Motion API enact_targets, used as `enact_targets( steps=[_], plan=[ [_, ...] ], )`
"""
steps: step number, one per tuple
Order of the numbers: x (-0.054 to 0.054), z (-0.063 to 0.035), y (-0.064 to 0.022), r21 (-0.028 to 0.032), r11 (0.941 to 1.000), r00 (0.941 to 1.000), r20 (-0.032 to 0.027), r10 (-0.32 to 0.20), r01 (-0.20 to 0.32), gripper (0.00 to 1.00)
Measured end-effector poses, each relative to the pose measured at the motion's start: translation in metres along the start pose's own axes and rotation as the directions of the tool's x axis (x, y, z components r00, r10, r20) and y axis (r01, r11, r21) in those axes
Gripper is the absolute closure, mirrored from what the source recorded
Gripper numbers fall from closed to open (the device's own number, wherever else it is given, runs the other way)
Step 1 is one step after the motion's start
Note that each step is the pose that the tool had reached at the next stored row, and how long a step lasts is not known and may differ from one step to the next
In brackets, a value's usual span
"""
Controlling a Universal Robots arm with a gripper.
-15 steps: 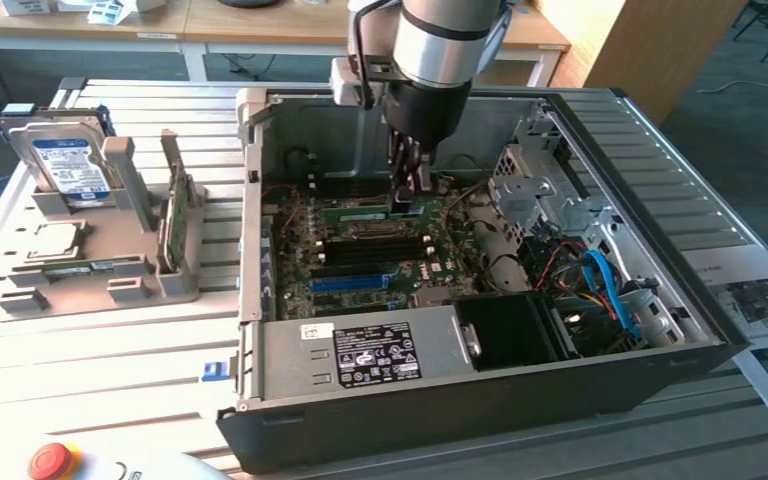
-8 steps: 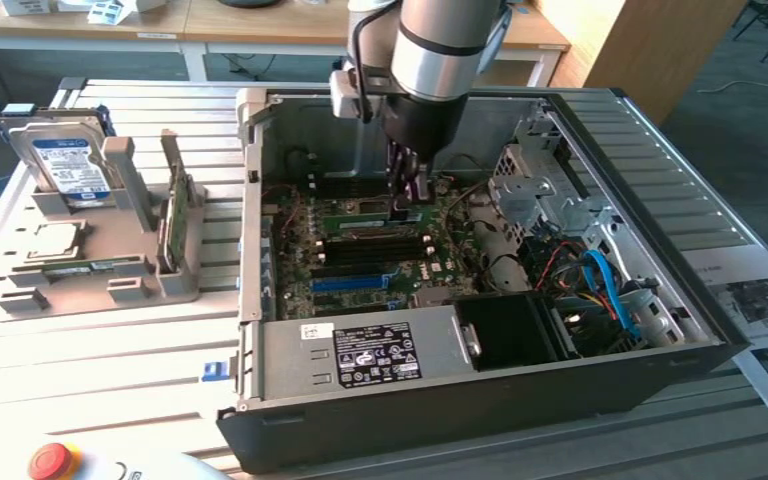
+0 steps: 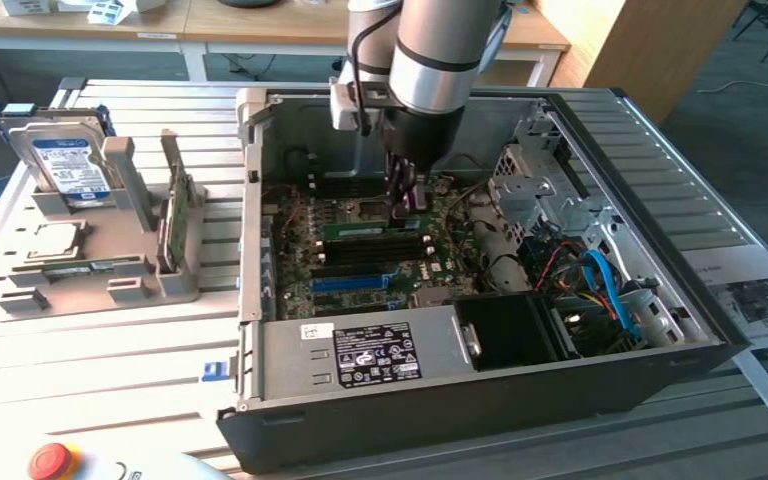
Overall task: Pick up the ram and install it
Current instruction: 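Insert the ram into the slot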
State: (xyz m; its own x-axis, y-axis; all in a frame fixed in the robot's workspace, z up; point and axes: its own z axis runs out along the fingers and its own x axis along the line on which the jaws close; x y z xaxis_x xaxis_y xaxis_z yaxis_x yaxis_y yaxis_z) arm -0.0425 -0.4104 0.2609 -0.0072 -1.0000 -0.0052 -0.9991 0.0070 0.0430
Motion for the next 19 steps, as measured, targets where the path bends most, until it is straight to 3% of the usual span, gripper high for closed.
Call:
enact_targets(
  steps=[8,19],
  plan=[
    [0.0001,0.0100,-0.0002,0.0000,1.0000,1.0000,0.0000,0.000,0.000,0.88],
    [0.0013,0.0104,-0.0017,0.0001,1.0000,1.0000,0.0000,0.000,0.000,0.88]
  ],
)
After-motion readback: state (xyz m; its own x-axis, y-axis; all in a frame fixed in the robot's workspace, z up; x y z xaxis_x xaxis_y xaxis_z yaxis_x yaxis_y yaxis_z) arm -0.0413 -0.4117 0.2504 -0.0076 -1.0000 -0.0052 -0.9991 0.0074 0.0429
